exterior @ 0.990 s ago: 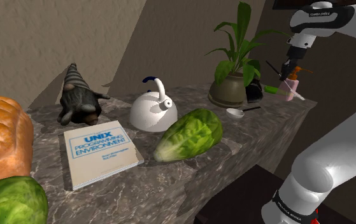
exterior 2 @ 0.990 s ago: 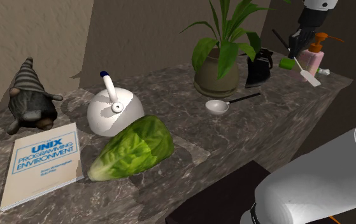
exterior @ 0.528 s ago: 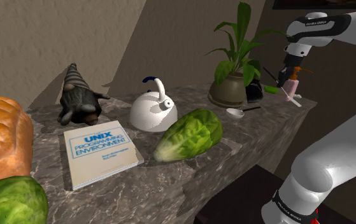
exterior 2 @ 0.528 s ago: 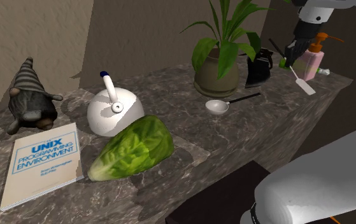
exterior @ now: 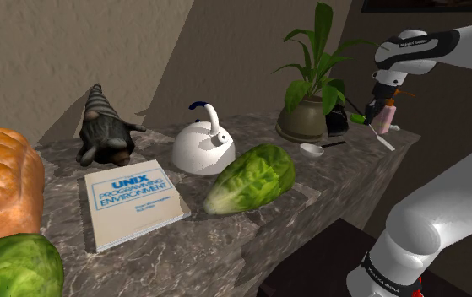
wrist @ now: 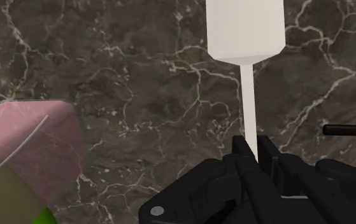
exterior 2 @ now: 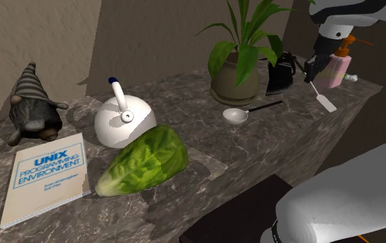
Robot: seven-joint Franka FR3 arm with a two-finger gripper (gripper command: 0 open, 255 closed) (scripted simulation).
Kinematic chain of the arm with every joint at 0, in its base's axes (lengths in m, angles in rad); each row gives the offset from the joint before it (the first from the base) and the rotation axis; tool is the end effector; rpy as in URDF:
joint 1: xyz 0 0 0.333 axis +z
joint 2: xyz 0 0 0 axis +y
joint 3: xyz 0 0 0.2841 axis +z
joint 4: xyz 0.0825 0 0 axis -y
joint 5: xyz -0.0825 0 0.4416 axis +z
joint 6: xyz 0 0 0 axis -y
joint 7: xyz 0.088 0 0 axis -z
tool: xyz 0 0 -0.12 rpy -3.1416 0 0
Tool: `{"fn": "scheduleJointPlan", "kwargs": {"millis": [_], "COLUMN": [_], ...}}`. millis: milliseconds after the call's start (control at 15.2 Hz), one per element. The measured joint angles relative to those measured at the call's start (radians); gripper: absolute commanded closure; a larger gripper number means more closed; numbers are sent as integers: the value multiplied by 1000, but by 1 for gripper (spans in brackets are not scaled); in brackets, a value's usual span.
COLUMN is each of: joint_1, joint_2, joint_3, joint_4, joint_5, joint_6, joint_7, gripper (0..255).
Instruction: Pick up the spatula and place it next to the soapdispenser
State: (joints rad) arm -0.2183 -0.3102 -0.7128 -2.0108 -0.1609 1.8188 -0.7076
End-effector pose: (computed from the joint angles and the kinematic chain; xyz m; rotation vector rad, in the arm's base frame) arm 0.3037 -0.4684 0.4996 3.1238 -0.2635 0.1032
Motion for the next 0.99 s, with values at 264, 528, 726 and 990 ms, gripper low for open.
{"fn": "scheduleJointPlan", "kwargs": {"millis": [264,528,726,990], "joint_1": [-3,-5,-3,-3], "joint_2": [1,6,18,20], "joint_3": [-8,-16,-25,-28], "joint_4": [-54,-106,-136,-146], "joint_5": [-3,-5,0,1], "joint_6": [55,112,152,167], "joint_7": [-2,-2,-6,-11], "gripper": [255,255,255,255]}}
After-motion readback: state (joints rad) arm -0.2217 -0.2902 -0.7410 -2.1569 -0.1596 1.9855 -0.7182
